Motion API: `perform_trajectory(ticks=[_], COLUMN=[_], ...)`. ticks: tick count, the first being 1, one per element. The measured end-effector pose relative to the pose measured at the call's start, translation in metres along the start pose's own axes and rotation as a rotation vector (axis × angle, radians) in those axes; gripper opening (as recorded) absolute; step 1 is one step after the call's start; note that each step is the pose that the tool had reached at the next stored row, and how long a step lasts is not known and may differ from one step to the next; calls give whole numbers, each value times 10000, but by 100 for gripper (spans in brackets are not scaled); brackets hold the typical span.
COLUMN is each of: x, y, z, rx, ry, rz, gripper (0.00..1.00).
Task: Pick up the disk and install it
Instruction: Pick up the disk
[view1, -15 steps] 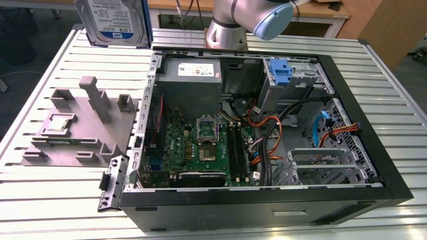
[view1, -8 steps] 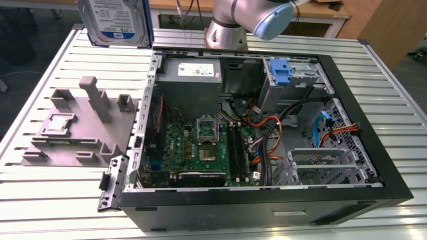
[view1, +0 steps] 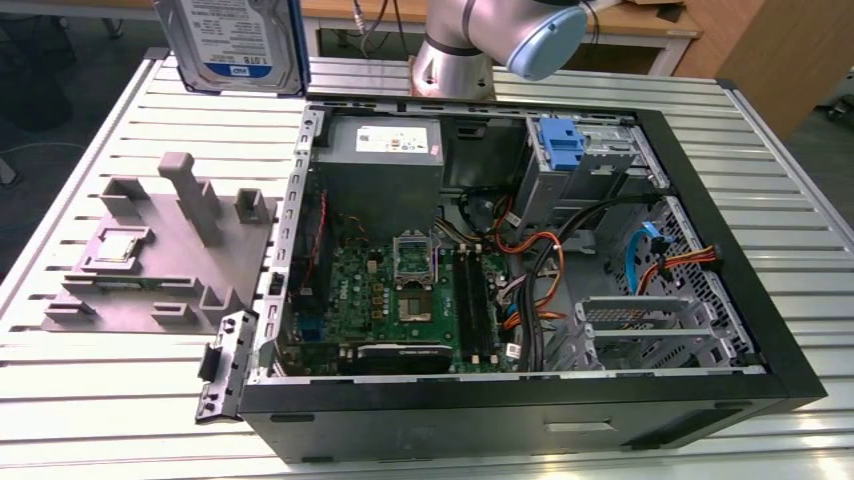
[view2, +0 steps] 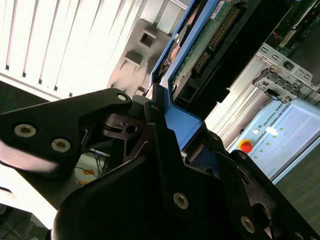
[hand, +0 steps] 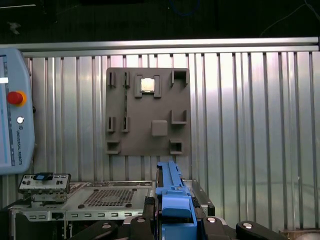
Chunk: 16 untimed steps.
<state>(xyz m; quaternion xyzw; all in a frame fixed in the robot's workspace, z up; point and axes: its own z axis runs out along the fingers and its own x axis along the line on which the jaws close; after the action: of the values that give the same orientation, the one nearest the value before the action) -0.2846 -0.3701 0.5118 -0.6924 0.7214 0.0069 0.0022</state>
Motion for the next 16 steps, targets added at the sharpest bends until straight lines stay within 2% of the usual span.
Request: perform_trajectory(ticks=[16], x=[-2], y=[-45], z=[0], rx=[0], ry=[0], rz=[0], gripper=[37])
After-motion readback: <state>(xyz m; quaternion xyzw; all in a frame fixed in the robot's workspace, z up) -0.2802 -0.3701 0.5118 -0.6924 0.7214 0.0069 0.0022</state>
